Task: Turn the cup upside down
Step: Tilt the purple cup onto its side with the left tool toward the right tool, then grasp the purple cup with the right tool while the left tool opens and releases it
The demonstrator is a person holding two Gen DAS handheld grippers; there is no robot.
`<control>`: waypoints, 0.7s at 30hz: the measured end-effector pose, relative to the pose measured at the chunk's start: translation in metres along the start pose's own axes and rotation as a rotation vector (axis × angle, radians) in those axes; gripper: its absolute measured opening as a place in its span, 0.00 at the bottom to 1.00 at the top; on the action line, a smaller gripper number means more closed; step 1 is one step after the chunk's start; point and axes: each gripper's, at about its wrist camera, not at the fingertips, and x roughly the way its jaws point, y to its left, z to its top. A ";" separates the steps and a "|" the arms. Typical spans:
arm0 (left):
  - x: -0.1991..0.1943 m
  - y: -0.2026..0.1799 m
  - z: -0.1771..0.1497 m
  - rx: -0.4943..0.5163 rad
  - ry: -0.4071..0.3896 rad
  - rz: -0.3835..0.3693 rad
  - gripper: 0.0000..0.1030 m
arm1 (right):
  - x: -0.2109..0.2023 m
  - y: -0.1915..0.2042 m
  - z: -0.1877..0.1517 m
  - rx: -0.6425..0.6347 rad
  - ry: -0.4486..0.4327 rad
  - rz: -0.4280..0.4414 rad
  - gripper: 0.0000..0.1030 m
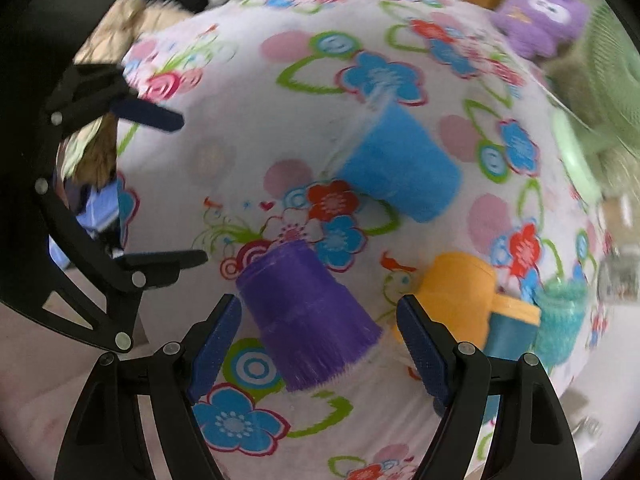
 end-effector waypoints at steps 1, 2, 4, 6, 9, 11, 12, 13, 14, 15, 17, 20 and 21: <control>0.002 0.001 -0.002 -0.007 0.003 0.002 0.95 | 0.003 0.002 0.001 -0.015 0.008 0.006 0.80; 0.003 0.002 -0.003 -0.013 0.007 0.002 0.95 | 0.006 0.004 0.002 -0.028 0.015 0.010 0.80; 0.007 0.005 -0.006 -0.028 0.015 0.006 0.95 | 0.014 0.007 0.003 -0.053 0.032 0.019 0.80; 0.010 0.008 -0.008 -0.046 0.022 0.002 0.95 | 0.019 0.010 0.005 -0.072 0.043 0.021 0.80; 0.013 0.012 -0.012 -0.063 0.029 -0.003 0.95 | 0.026 0.014 0.007 -0.099 0.050 0.025 0.80; 0.015 0.014 -0.014 -0.065 0.032 0.001 0.95 | 0.031 0.017 0.009 -0.108 0.054 0.028 0.79; 0.016 0.015 -0.015 -0.064 0.035 0.002 0.95 | 0.033 0.019 0.010 -0.111 0.057 0.029 0.79; 0.017 0.016 -0.015 -0.062 0.037 0.002 0.95 | 0.036 0.020 0.011 -0.111 0.059 0.029 0.78; 0.018 0.017 -0.015 -0.062 0.038 0.003 0.95 | 0.039 0.023 0.013 -0.106 0.064 0.028 0.73; 0.021 0.018 -0.014 -0.060 0.040 0.003 0.95 | 0.042 0.023 0.014 -0.097 0.071 0.037 0.71; 0.023 0.020 -0.013 -0.057 0.043 0.003 0.95 | 0.047 0.025 0.015 -0.082 0.080 0.045 0.69; 0.025 0.024 -0.011 -0.048 0.047 0.004 0.95 | 0.051 0.027 0.015 -0.073 0.082 0.051 0.65; 0.026 0.025 -0.011 -0.045 0.048 0.002 0.95 | 0.051 0.028 0.015 -0.068 0.081 0.052 0.65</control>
